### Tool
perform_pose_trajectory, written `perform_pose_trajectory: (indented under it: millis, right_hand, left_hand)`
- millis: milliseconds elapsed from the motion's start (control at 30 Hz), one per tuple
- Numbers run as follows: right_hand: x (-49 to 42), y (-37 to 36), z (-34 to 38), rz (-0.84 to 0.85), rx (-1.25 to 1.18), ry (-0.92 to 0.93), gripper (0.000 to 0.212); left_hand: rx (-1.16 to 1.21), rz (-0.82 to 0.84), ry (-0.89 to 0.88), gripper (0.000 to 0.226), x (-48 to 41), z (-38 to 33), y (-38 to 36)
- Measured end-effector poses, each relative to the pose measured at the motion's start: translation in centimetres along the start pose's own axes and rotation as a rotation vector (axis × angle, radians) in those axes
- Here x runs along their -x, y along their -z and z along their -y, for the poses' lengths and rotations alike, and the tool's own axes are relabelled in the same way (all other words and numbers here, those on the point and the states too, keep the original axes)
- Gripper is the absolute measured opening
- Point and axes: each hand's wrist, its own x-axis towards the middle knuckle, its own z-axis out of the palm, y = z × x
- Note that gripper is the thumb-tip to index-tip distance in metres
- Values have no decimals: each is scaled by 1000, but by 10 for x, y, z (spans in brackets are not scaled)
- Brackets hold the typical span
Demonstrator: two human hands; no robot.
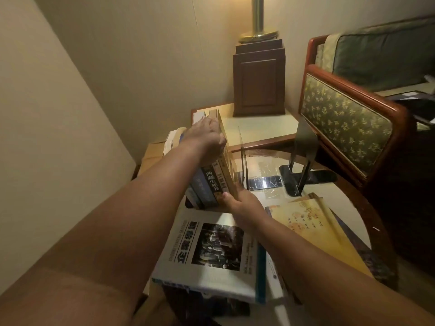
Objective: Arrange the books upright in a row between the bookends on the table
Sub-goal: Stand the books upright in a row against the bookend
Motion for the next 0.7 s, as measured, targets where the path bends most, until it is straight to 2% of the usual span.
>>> perform_pose_trajectory:
  millis: [67, 133, 233, 367, 533, 633, 700]
  right_hand:
    - [33, -2, 0, 25, 252, 83, 58]
    - [63, -1, -1, 128, 561, 174, 78]
    - [80, 8, -4, 289, 853, 246, 89]
    - [81, 25, -8, 372, 956, 199, 95]
    - [89, 48, -16, 393, 972, 113, 94]
    - [96, 55, -1, 402, 973, 76, 89]
    - [99, 50, 16, 379, 953, 134, 76]
  left_hand:
    - [16, -5, 11, 57, 3, -3, 2]
    - [33, -11, 26, 56, 5, -6, 4]
    - [34, -16, 44, 56, 4, -7, 5]
    - [53, -19, 69, 56, 2, -6, 3]
    - [75, -2, 82, 59, -1, -7, 3]
    - [79, 7, 90, 60, -2, -6, 5]
    - [77, 0, 92, 60, -2, -6, 5]
